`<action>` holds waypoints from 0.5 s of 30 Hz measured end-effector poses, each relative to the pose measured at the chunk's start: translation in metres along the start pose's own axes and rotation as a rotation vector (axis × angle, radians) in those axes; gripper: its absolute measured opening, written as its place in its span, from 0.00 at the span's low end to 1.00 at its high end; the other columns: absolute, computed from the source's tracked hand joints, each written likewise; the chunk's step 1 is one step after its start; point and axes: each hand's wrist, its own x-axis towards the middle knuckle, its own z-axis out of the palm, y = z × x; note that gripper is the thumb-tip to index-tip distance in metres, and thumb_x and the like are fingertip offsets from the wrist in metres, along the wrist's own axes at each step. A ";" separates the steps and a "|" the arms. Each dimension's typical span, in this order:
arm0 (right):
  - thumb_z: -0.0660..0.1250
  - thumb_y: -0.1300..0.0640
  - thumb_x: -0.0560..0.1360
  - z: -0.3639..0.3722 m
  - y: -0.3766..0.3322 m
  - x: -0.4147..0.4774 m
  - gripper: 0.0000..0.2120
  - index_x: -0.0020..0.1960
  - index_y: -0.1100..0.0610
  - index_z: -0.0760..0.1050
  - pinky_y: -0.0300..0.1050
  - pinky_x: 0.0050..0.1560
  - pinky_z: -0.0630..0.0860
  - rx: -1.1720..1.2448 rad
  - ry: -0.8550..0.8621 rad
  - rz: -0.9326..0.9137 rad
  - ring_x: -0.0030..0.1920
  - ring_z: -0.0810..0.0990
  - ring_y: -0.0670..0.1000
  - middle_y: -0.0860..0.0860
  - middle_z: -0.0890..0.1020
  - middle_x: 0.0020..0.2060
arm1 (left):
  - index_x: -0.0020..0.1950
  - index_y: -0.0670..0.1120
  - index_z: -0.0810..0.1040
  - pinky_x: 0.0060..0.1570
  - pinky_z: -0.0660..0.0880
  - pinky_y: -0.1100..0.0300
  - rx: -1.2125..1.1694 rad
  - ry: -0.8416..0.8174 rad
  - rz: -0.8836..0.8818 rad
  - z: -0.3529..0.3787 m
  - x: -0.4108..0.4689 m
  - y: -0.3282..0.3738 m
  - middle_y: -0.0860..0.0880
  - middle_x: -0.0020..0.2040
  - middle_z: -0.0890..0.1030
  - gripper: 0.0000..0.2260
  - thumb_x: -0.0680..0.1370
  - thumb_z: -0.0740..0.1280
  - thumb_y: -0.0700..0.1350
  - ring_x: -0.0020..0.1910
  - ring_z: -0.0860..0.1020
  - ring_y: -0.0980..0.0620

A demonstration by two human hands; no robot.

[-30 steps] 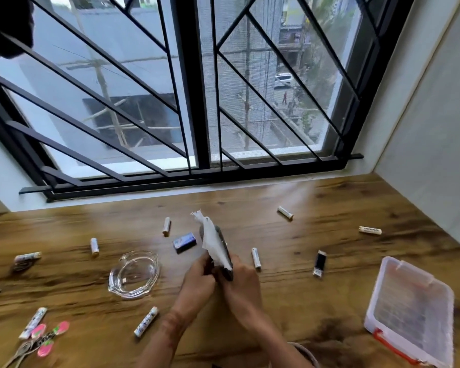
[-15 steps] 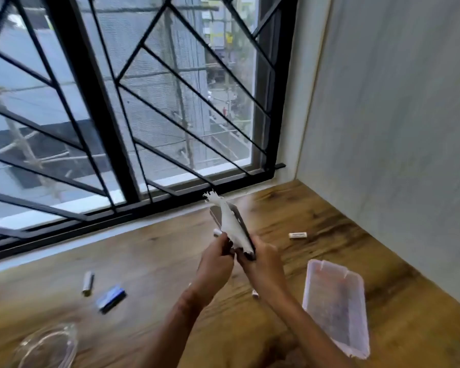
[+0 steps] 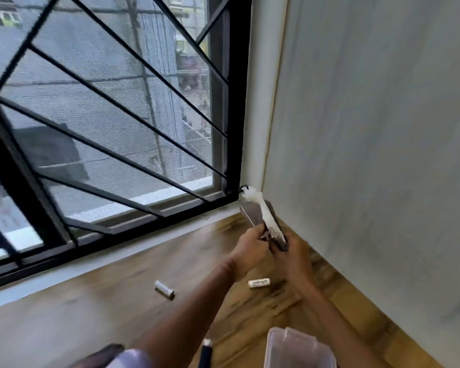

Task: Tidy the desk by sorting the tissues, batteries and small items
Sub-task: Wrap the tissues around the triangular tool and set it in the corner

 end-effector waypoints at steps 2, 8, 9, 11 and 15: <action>0.67 0.60 0.74 0.000 0.011 0.020 0.15 0.61 0.58 0.76 0.35 0.47 0.72 -0.006 0.014 0.013 0.49 0.80 0.50 0.53 0.82 0.49 | 0.54 0.46 0.77 0.57 0.76 0.53 0.024 -0.009 -0.026 0.004 0.027 -0.001 0.45 0.54 0.80 0.19 0.66 0.56 0.37 0.55 0.78 0.48; 0.69 0.60 0.72 0.010 0.049 0.072 0.15 0.59 0.58 0.76 0.40 0.47 0.74 -0.062 0.029 0.074 0.47 0.81 0.54 0.56 0.83 0.46 | 0.58 0.47 0.76 0.60 0.74 0.52 0.035 -0.041 -0.072 0.019 0.088 -0.012 0.44 0.56 0.80 0.22 0.67 0.56 0.37 0.57 0.77 0.48; 0.69 0.60 0.73 0.011 0.053 0.078 0.15 0.59 0.58 0.76 0.39 0.46 0.72 -0.077 0.028 0.081 0.47 0.81 0.55 0.56 0.83 0.46 | 0.59 0.46 0.76 0.60 0.74 0.53 0.028 -0.042 -0.077 0.021 0.095 -0.016 0.44 0.57 0.80 0.23 0.66 0.56 0.38 0.57 0.76 0.48; 0.68 0.60 0.73 0.013 0.062 0.088 0.14 0.58 0.59 0.77 0.36 0.40 0.68 -0.118 0.026 0.092 0.46 0.80 0.57 0.58 0.83 0.45 | 0.60 0.45 0.75 0.58 0.75 0.55 0.009 -0.050 -0.091 0.026 0.106 -0.023 0.43 0.57 0.79 0.23 0.67 0.56 0.36 0.58 0.76 0.46; 0.69 0.61 0.72 0.014 0.073 0.093 0.13 0.56 0.62 0.77 0.34 0.37 0.69 -0.131 0.016 0.127 0.44 0.80 0.54 0.58 0.83 0.45 | 0.63 0.44 0.74 0.62 0.73 0.52 0.001 -0.067 -0.091 0.034 0.116 -0.032 0.42 0.59 0.78 0.23 0.70 0.56 0.31 0.60 0.75 0.45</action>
